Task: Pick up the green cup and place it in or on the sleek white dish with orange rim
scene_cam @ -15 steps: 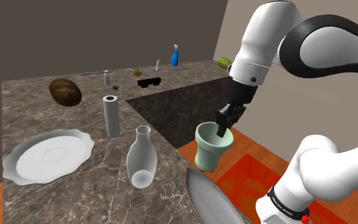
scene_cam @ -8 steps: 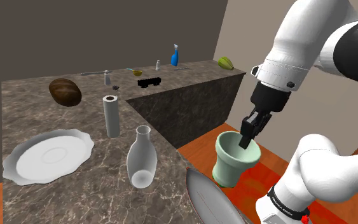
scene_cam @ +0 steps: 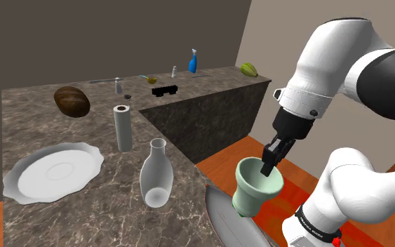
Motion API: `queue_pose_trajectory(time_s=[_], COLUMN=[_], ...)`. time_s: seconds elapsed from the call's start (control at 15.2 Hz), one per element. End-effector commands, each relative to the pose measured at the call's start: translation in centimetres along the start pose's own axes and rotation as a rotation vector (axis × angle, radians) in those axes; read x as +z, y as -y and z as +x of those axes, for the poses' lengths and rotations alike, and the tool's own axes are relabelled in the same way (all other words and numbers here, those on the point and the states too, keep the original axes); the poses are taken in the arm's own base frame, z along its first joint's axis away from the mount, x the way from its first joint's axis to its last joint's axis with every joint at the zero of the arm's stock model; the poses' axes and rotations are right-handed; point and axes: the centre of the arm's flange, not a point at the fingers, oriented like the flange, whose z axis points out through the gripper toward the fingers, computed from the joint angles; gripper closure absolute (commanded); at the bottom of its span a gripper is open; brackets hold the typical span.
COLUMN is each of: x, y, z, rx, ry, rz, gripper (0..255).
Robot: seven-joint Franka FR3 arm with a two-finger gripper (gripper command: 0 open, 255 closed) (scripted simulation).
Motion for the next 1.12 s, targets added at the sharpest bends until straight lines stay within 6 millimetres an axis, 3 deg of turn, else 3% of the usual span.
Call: queue_pose_trajectory(time_s=[0.0,0.92,1.06], x=[1.1,8.6,8.6], y=[-0.2,-1.2,-1.2], z=[0.1,0.3,0.3], rx=[0.000,0.000,0.000], ry=[-0.001,-0.001,-0.001], rz=[0.001,0.001,0.001], gripper=[255,255,255])
